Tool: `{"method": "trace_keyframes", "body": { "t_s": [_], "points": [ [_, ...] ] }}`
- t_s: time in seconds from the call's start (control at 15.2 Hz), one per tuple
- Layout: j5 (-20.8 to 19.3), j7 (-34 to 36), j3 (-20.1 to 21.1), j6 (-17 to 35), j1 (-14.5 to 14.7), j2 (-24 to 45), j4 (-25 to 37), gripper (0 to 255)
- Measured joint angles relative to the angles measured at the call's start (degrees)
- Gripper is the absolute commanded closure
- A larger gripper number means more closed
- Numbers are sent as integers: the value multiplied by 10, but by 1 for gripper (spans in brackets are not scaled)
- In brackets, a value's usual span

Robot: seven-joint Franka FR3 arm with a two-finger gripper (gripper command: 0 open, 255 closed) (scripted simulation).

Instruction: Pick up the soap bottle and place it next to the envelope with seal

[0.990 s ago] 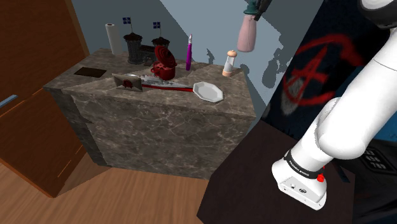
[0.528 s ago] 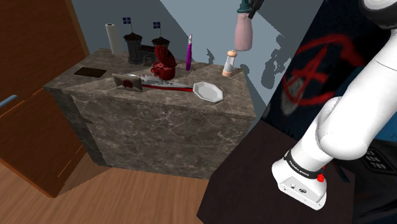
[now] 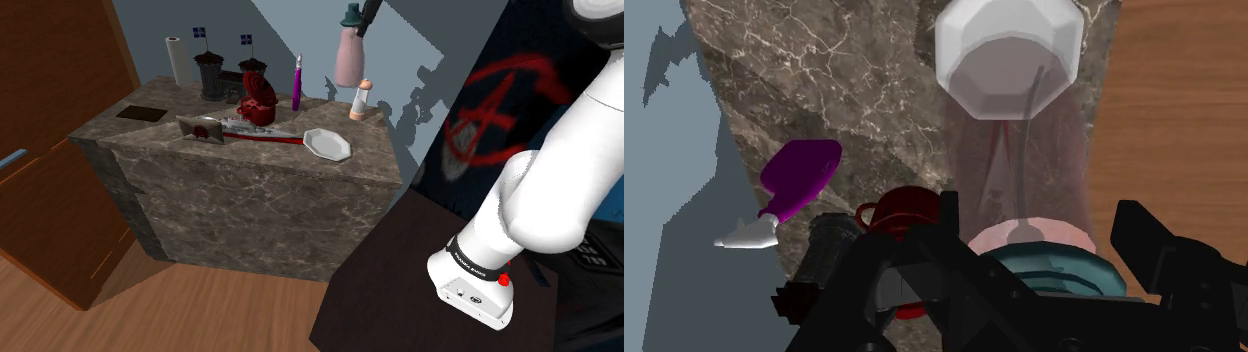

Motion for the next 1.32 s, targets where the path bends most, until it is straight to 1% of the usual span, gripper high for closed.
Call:
{"method": "trace_keyframes", "body": {
  "t_s": [0.2, 0.33, 0.46, 0.86, 1.12, 1.32],
  "points": [
    [1, 30, 16, 21, 17, 11, -5, 255],
    [8, 49, 26, 23, 26, 32, 14, 255],
    [7, 71, 37, 41, 40, 39, 6, 255],
    [20, 125, 63, 64, 68, 92, 40, 255],
    [31, 161, 80, 74, 85, 144, 84, 255],
    [39, 182, 89, 75, 93, 181, 122, 255]
  ]
}}
